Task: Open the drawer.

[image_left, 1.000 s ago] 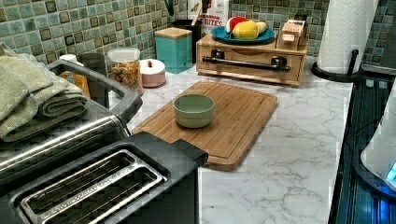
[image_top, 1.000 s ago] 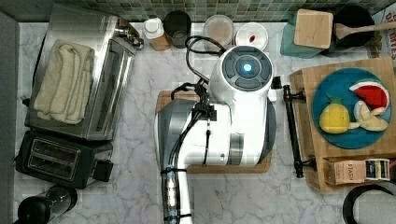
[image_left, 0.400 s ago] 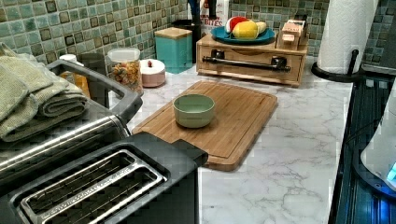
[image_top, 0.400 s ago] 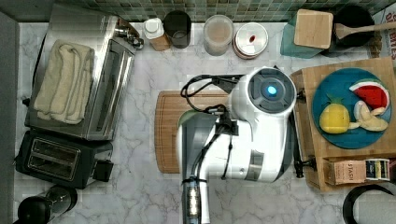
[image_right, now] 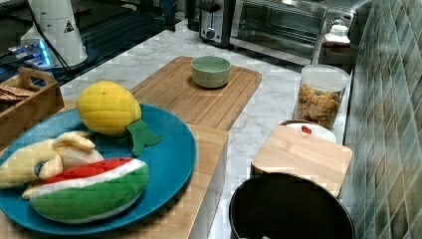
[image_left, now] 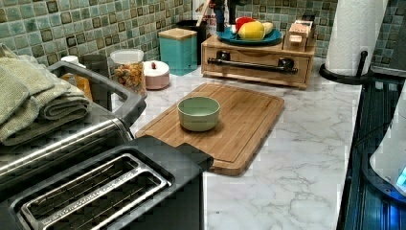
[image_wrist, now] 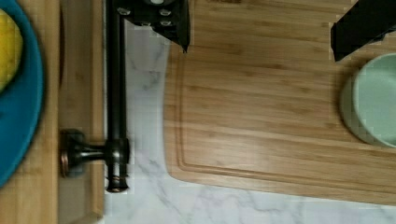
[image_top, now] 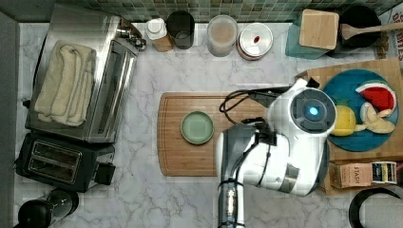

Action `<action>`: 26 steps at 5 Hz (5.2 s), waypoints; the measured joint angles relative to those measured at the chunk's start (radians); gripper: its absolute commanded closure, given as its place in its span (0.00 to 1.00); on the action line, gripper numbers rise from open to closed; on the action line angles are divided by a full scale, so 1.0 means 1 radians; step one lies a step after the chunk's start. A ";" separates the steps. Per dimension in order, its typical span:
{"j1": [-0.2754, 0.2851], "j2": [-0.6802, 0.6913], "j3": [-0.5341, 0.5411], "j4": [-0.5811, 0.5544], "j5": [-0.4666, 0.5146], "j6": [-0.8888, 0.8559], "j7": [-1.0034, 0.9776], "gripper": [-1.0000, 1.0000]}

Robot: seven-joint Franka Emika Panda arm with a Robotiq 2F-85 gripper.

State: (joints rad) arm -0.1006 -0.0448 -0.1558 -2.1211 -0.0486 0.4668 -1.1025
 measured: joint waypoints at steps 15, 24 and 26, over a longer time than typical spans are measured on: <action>-0.128 0.207 -0.084 -0.268 -0.144 0.634 -0.102 0.00; -0.128 0.281 -0.052 -0.236 0.054 0.674 -0.101 0.00; -0.103 0.231 -0.003 -0.293 0.133 0.672 0.011 0.00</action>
State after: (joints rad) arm -0.2037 0.1864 -0.1591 -2.4141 0.0840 1.1387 -1.0918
